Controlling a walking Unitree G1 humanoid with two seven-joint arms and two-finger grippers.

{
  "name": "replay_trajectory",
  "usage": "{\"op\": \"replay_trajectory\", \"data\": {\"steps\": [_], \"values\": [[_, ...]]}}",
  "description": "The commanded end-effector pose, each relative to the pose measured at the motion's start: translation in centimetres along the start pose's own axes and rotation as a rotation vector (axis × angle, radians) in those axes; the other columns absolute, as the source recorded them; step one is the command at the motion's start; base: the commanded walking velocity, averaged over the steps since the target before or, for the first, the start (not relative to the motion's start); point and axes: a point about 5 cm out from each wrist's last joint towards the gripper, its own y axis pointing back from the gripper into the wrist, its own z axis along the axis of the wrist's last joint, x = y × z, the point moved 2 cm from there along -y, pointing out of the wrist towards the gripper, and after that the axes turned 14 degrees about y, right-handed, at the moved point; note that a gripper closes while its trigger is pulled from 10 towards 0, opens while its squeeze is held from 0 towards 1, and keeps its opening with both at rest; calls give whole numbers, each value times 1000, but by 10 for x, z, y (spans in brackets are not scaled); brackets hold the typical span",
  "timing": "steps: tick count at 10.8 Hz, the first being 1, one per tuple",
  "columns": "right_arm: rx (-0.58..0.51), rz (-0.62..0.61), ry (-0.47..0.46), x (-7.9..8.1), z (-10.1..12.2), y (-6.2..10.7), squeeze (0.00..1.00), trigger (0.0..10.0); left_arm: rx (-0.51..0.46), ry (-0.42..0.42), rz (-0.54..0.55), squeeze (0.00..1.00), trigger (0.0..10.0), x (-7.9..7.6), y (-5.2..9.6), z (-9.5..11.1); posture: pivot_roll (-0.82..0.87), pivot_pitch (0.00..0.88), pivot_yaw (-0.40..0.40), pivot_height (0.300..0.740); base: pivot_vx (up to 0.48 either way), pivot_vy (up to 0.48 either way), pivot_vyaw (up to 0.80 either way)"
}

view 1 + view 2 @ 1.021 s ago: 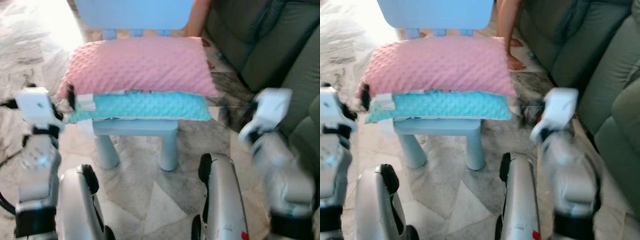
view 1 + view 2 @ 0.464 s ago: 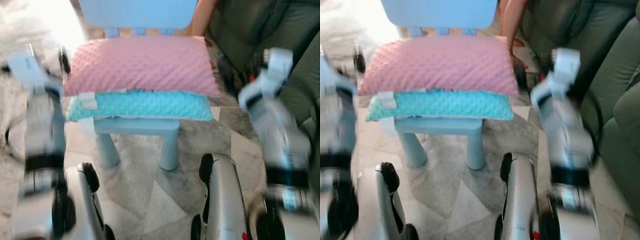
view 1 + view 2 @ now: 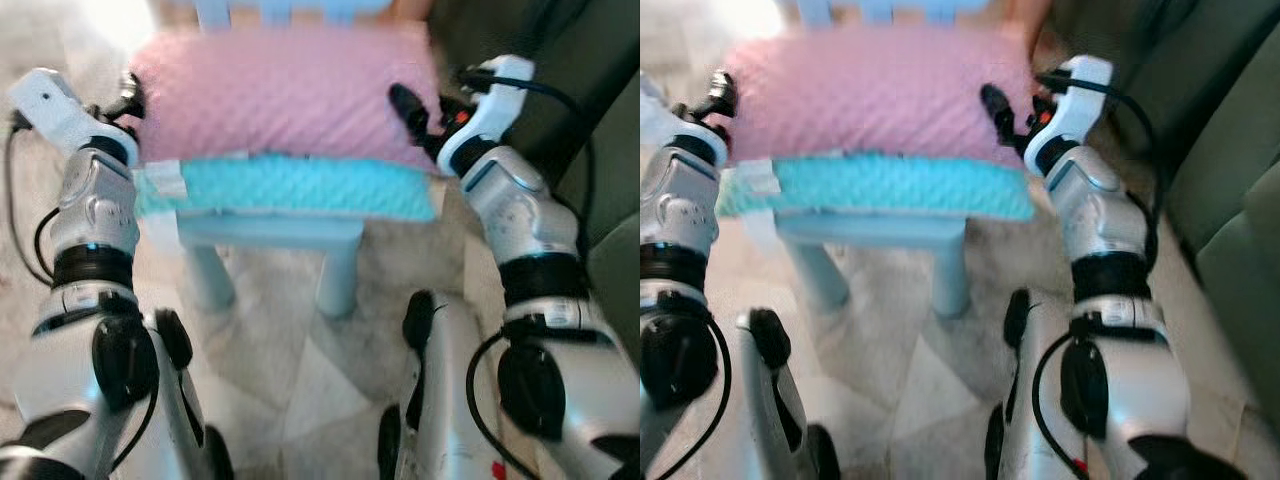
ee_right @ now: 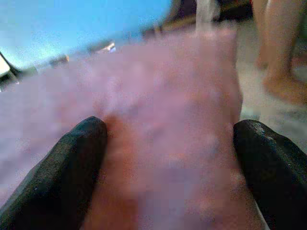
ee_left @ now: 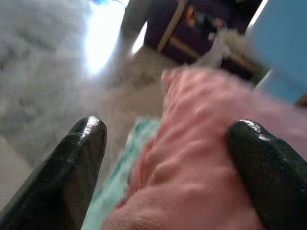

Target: Move the pillow to the sofa

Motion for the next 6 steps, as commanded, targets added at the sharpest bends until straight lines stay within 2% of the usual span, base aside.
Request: {"op": "replay_trajectory", "data": {"steps": [1,3,4,5,6], "values": [[-15,7,38,-3,8,-4,0,10000,37,3,-13,0,10000,-3,-3,1,-130,364,-28,306,0,0,0],[-54,-23,76,-11,24,-9,0,10000,93,9,-78,0,10000,-23,-9,-3,-128,392,-30,306,0,0,0],[-51,-39,85,-14,26,-10,0,10000,138,36,-137,0,10000,-39,-11,-8,-132,395,-27,306,0,0,0],[19,-6,14,-11,11,-11,0,10000,181,64,-178,0,10000,-47,-11,-14,-137,399,-25,306,0,0,0],[31,7,-59,-10,3,-10,0,10000,220,99,-213,0,10000,-53,-11,-19,-135,399,-22,306,0,0,0]]}}
